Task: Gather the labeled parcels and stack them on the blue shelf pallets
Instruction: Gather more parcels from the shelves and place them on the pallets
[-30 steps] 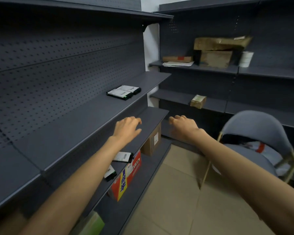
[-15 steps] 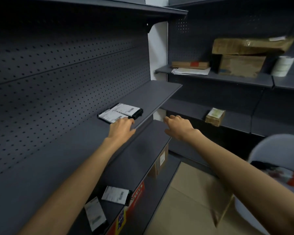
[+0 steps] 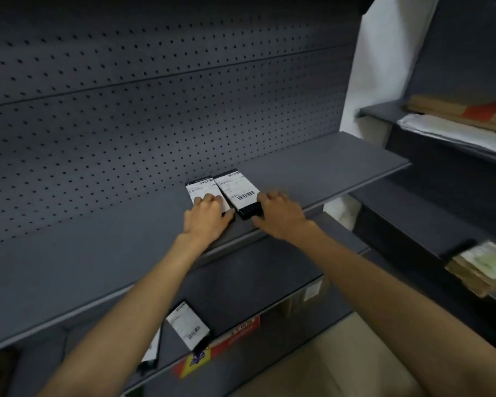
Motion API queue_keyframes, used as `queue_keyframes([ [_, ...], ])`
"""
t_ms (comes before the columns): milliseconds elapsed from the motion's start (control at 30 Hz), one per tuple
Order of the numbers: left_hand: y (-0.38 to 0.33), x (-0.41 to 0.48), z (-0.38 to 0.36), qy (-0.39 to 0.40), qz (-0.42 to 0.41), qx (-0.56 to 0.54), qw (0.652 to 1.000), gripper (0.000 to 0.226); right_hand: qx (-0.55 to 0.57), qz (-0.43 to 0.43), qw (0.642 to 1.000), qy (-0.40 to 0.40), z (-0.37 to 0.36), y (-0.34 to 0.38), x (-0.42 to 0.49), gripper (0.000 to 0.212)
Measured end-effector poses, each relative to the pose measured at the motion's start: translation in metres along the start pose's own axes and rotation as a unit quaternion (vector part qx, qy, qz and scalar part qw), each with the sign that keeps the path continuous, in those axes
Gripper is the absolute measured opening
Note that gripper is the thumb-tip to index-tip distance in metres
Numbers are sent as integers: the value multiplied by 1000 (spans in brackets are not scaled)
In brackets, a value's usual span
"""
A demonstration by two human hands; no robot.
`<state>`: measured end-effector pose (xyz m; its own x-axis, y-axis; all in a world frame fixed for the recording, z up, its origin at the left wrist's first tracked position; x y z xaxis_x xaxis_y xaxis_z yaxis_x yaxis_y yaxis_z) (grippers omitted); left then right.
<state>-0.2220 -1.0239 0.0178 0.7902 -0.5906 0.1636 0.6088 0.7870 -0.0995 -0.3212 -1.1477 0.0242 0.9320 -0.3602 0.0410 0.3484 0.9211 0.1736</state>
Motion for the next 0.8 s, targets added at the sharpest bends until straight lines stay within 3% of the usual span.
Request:
queue_keyframes([
  [233,13,-24,-9,14,130,5,991,64,-2,46,999,21,-17,10,41,81],
  [400,33,-45,-7,1,185,-72,980,53,9,37,998,45,-26,10,56,74],
  [600,67,-67,-2,-34,279,-146,949,65,59,43,993,87,-28,12,65,77],
  [800,106,-97,29,-83,330,-88,936,74,72,116,987,80,-18,61,63,73],
])
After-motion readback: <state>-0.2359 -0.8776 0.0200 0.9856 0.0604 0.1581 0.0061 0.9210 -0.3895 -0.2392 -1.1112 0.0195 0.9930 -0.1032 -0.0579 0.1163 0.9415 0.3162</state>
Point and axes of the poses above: each hand's wrist, its own x-axis towards the middle knuckle, its own z-axis out of the back of the hand, y = z × x, the point moved 9 cm from there along x, towards the middle knuckle
